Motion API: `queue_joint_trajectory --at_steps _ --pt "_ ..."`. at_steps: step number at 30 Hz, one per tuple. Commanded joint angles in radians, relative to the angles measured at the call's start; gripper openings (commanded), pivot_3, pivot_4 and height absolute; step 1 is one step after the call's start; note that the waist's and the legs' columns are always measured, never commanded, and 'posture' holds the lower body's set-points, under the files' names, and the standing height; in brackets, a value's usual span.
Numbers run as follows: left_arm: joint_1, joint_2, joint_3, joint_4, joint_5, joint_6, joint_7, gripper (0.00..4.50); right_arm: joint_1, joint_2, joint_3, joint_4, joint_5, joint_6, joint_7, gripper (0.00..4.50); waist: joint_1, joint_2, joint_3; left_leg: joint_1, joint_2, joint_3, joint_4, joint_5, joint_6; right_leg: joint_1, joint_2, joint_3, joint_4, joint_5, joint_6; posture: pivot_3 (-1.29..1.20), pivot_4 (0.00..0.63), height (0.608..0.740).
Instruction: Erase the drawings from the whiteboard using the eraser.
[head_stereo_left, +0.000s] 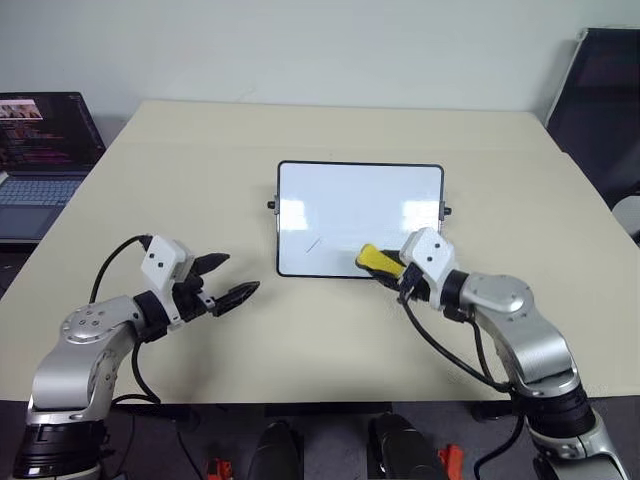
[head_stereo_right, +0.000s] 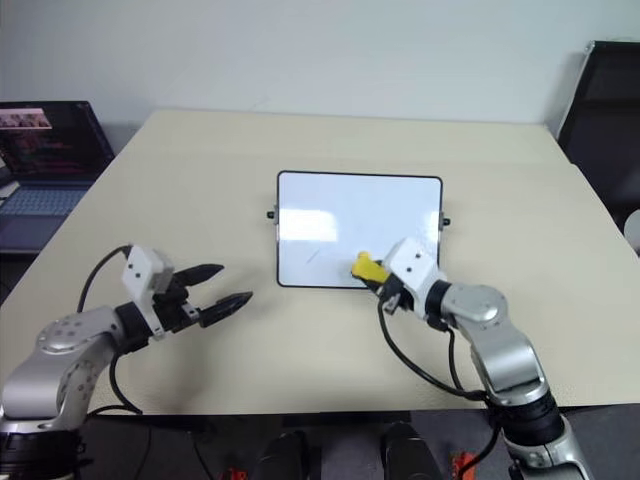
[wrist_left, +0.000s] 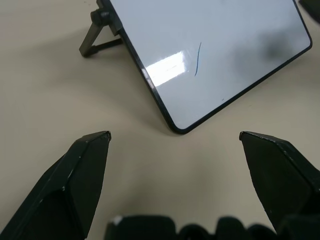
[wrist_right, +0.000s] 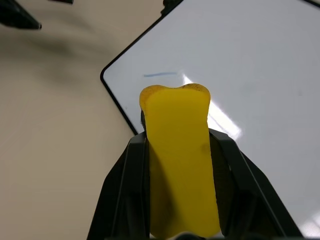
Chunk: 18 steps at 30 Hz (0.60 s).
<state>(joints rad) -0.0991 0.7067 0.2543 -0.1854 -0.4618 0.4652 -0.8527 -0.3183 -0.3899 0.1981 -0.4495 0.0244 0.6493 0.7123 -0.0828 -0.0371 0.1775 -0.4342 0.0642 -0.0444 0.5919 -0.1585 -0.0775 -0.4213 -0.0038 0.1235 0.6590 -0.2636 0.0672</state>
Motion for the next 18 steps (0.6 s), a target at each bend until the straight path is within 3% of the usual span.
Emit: queue_joint_trajectory --at_steps 1,11,18 --pt "0.001 0.012 0.036 -0.056 -0.015 -0.003 0.02 4.5 0.014 0.015 0.008 -0.059 0.016 -0.018 -0.04 1.22 -0.001 0.0 0.0 0.0 0.0 0.0 0.0 0.0 0.0 0.0 0.0 0.0 0.0 0.0 0.0 0.0 0.15 0.74" --pt "0.021 0.027 0.042 -0.091 -0.008 0.019 0.056 4.5 0.007 -0.01 0.07 -0.018 -0.022 -0.088 -0.076 1.22 -0.001 0.0 0.0 0.0 0.0 0.001 0.0 0.0 0.0 0.0 0.0 0.0 0.0 0.0 0.0 0.0 0.15 0.74" --pt "0.008 0.031 0.033 -0.1 -0.008 0.031 0.067 4.5 -0.14 0.067 0.167 0.135 -0.113 -0.139 -0.15 1.22 -0.003 0.0 0.0 0.0 0.0 0.001 0.0 0.0 0.0 0.0 0.0 0.0 0.0 0.0 0.0 0.0 0.15 0.74"
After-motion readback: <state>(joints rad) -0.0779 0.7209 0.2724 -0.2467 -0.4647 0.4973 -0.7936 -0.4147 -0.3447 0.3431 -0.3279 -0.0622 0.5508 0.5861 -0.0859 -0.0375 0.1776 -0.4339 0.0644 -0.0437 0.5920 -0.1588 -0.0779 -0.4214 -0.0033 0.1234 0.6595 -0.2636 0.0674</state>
